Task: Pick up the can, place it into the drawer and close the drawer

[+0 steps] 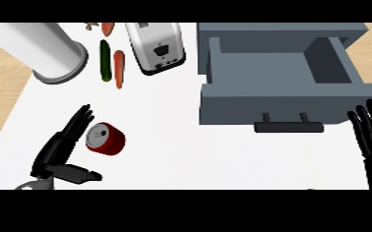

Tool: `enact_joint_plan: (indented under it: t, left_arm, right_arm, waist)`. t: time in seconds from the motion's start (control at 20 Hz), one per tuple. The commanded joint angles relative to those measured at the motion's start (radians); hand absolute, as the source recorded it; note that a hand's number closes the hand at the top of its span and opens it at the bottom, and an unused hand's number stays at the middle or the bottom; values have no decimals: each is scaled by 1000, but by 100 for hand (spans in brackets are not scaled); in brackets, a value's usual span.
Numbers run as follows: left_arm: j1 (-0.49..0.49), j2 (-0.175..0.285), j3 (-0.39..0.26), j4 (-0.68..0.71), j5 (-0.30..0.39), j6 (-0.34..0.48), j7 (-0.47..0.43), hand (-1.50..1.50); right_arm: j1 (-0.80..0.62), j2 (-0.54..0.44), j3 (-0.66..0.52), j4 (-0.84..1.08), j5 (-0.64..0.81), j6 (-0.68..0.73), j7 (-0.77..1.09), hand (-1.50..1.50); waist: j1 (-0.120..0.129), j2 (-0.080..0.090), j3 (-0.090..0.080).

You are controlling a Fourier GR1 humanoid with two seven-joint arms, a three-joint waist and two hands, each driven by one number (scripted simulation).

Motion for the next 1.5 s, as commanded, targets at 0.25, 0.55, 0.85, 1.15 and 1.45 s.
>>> enact_joint_plan:
  t: [0.25, 0.55, 0.85, 1.15, 1.45]
  left_arm:
    - [-62, -12, -8, 97, -10, 25, -41, -150]
    - [-123, 36, 6, 213, -24, 26, -105, -150]
    - [-168, -38, -24, 218, -17, 80, -36, -150]
    - [-157, -23, -43, 218, -14, 48, -54, -150]
    - [-169, -47, -65, 210, -15, 57, -73, -150]
  right_arm:
    - [-18, -32, -83, 70, -64, 30, -40, -150]
    - [21, 28, 6, -77, 5, -6, 54, -150]
    - [2, -1, -66, 39, -30, 37, -47, -150]
    - [-42, -15, -45, -26, -24, 31, 56, -150]
    - [21, 13, -46, -115, -71, 41, 102, -150]
  waist:
    - [0, 0, 0]
    - [-1, 0, 0]
    - [-1, 0, 0]
    - [1, 0, 0]
    - [0, -1, 0]
